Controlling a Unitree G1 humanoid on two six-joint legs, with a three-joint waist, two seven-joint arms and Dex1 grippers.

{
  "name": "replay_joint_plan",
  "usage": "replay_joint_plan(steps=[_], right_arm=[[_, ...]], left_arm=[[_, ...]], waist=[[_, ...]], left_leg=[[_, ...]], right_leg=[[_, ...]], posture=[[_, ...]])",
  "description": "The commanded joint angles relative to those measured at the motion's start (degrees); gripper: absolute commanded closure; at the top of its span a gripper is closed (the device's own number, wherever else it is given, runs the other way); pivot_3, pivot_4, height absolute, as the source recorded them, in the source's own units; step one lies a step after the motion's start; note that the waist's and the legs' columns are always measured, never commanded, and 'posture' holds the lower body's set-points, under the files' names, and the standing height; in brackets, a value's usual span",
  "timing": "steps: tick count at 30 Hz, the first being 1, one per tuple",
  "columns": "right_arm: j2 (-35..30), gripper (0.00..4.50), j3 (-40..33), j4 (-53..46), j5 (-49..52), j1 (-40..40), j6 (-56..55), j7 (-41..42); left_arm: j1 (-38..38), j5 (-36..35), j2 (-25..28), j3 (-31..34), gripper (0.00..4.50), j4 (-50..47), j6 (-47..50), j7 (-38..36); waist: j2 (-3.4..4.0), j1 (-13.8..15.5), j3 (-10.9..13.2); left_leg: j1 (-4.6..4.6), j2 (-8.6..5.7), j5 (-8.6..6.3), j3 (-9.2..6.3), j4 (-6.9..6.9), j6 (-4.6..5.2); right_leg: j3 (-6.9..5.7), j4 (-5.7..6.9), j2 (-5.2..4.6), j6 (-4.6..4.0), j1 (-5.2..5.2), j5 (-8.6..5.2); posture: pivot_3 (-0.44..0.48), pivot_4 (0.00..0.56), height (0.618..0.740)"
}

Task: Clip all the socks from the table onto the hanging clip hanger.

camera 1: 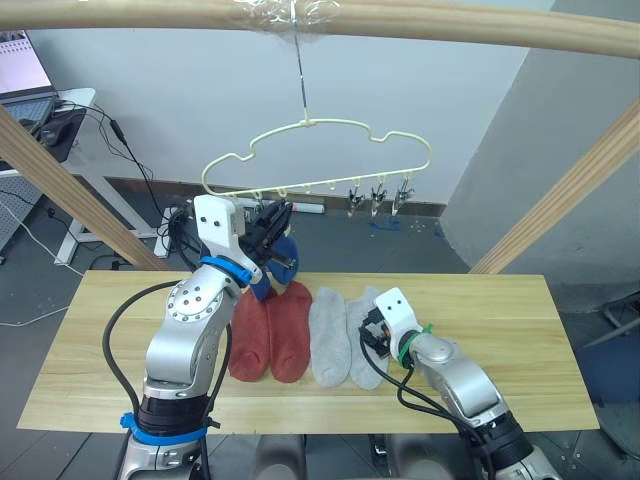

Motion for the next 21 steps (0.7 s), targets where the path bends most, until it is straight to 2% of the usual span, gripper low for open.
replay_joint_plan(steps=[1,3,6,9,12,16,18,21], right_arm=[[-2.5,1.15,3.7,3.5,-3.3,0.4,-5.9,2.3],[-5.4,1.58,5.8,6.2,-5.6,0.8,-10.9,4.2],[-8.1,2.57,6.4,9.5,-6.6,1.7,-15.4,6.5],[-8.7,3.64,4.5,10.2,-5.5,2.4,-16.1,7.9],[-10.3,4.47,1.3,9.3,-3.7,2.0,-17.5,10.6],[-15.2,4.47,-2.3,6.2,-1.2,0.2,-21.4,17.3],[-18.1,4.47,-3.6,2.7,1.9,-0.8,-23.9,23.6],[-20.7,4.47,-5.0,-5.7,9.7,-2.3,-21.2,33.3]], left_arm=[[-0.4,0.1,0.2,-0.2,4.46,-0.8,-0.3,-0.3],[-0.4,0.1,0.2,0.0,4.46,-0.7,-0.3,-0.2],[-0.1,0.1,0.4,0.1,4.46,-0.8,-0.4,-0.4],[-0.1,0.0,0.5,0.4,4.46,-0.8,-0.3,-0.5],[-0.5,0.0,0.6,0.7,4.46,-0.3,-0.3,-0.6],[-1.3,-4.8,-1.3,3.4,4.46,0.4,3.7,0.1],[-2.0,-11.4,-2.1,5.4,4.46,0.2,9.8,-0.7],[-3.6,-26.4,-2.4,11.8,4.46,1.7,22.0,-1.2]], waist=[[0.00,0.0,0.0],[0.00,0.0,0.0],[-0.01,0.0,0.0],[-0.01,0.1,0.0],[-0.01,0.2,0.0],[-0.04,0.4,0.0],[-0.05,0.3,0.0],[-0.06,-0.3,0.1]], left_leg=[[0.01,0.00,0.00,0.00,0.00,0.00],[0.03,-0.01,0.00,0.01,0.00,0.00],[0.08,-0.02,0.00,0.03,-0.01,0.00],[0.12,-0.02,0.00,0.03,0.00,0.00],[0.15,-0.03,0.00,0.03,0.01,0.00],[0.14,-0.10,0.00,0.05,0.03,0.00],[0.13,-0.11,0.00,0.06,0.04,0.01],[0.13,-0.04,0.00,0.04,0.01,0.01]], right_leg=[[0.00,0.00,0.00,0.03,0.00,-0.02],[0.01,0.00,0.00,0.21,0.02,-0.12],[0.03,-0.01,0.00,0.22,0.06,-0.13],[0.04,-0.01,-0.01,0.22,0.11,-0.13],[0.07,-0.01,-0.01,0.25,0.15,-0.12],[0.10,-0.02,-0.05,0.30,0.17,-0.09],[0.11,-0.02,-0.05,0.31,0.16,-0.08],[0.08,-0.01,0.01,0.32,0.13,-0.09]], posture=[[0.125,0.266,0.740],[0.125,0.266,0.740],[0.125,0.266,0.740],[0.129,0.269,0.740],[0.129,0.269,0.740],[0.129,0.269,0.740],[0.129,0.269,0.740],[0.107,0.265,0.740]])
